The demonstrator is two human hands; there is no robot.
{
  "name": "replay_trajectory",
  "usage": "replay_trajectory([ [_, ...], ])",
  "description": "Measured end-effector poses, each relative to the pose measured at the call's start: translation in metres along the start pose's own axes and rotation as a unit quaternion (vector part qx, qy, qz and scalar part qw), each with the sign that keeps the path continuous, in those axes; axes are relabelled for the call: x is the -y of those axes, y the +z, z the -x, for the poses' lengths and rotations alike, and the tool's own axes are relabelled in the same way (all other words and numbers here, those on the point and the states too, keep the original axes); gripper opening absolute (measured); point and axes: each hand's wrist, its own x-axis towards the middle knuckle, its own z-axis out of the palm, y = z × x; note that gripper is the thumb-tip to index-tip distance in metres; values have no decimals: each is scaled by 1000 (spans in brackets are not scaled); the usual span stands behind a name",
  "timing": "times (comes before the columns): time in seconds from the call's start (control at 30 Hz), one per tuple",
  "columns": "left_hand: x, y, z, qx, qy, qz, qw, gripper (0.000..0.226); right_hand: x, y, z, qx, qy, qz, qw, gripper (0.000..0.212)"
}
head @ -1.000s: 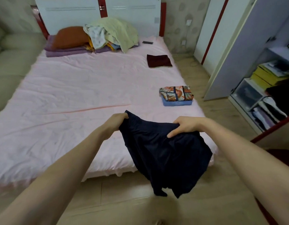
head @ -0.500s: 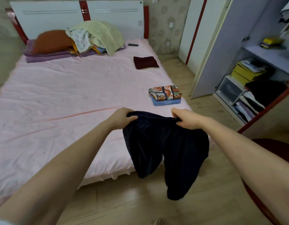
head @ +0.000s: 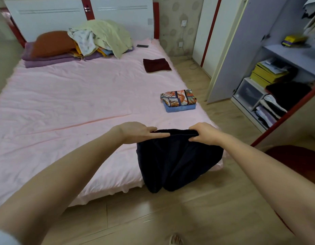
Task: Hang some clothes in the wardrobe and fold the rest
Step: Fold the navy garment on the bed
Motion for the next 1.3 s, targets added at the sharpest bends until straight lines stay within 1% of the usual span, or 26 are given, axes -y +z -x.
replay_trajectory([
  [0.07,-3,3,-2,3,-15,0,1000,84,1,7,-2,-6,0,2,1000,17],
  [0.17,-8,11,-6,-16,-68,21,997,79,4,14,-4,-18,-1,-1,1000,16],
  [0.27,-13,20,-7,-39,-76,72,994,66,4,17,-7,-27,6,-7,1000,20],
  [0.37,-22,24,-2,-109,-114,147,976,53,4,15,-10,-38,8,-18,999,23],
  [0.43,-29,27,0,-159,-133,165,964,39,4,14,-13,-54,9,-17,998,26],
  [0.47,-32,29,1,-174,-134,158,963,35,6,14,-14,-53,4,-13,998,27],
  [0.53,-37,33,3,-193,-132,153,960,36,12,16,-17,-42,-6,-7,999,28],
  [0.6,-38,35,8,-223,-129,170,951,29,18,17,-19,-33,-11,-12,999,29],
  [0.7,-30,40,21,-234,-119,160,951,23,20,19,-21,-16,-24,-25,999,20],
  [0.73,-26,41,25,-224,-105,138,959,20,19,19,-21,-7,-33,-22,999,16],
  [0.77,-23,44,31,-200,-89,116,969,16,22,21,-22,9,-45,-11,999,17],
  [0.83,-22,48,37,-122,-66,69,988,8,25,28,-25,25,-70,20,997,19],
  [0.87,-24,49,39,-81,-61,49,994,9,27,33,-27,27,-78,30,996,17],
  [0.93,-31,47,44,-27,-64,35,997,14,32,40,-31,31,-89,45,994,9],
  [1.0,-37,42,51,-11,-64,37,997,18,34,43,-32,45,-101,47,993,3],
  [1.07,-42,41,57,12,-69,53,996,29,34,48,-31,72,-116,42,990,9],
  [1.13,-51,45,61,79,-59,71,993,39,35,58,-28,112,-121,59,985,15],
  [1.2,-58,52,61,112,-42,51,992,51,37,67,-25,153,-117,94,977,15],
  [1.23,-57,54,60,106,-50,58,991,60,38,68,-24,147,-115,101,977,15],
  [1.27,-55,55,60,94,-84,86,988,64,39,69,-21,107,-116,102,982,15],
  [1.3,-50,59,60,69,-118,111,984,62,39,70,-17,32,-116,98,988,15],
])
